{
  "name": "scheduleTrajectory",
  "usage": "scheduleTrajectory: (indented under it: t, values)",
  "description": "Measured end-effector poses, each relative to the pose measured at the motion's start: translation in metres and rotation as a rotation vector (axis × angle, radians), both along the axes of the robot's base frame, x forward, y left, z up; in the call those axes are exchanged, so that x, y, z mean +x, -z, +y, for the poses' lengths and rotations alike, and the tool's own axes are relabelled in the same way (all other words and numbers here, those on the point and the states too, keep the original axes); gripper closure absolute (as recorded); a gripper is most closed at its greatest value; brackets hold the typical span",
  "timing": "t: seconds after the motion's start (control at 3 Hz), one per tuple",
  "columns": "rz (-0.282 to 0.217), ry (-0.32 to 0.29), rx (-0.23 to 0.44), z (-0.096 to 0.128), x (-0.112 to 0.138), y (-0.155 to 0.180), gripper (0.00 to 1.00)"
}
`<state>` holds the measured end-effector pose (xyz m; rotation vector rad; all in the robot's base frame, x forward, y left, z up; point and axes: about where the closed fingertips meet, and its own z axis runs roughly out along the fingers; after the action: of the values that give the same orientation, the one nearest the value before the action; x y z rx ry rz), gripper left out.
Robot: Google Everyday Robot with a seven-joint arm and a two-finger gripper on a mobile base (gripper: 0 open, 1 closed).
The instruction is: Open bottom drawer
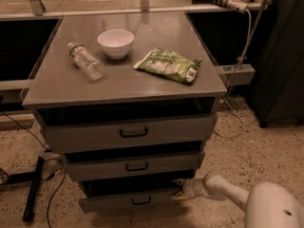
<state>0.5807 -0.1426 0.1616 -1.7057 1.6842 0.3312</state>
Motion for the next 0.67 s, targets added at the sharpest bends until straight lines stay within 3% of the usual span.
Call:
scheduleTrajectory:
  t: [0.33,0.67]
  values:
    - [0.020,0.013,0.024,-0.0147,-0.0306,0.0043,0.60]
    - [0.021,0.014,0.025,-0.0155,-0.0312,-0.0023,0.83]
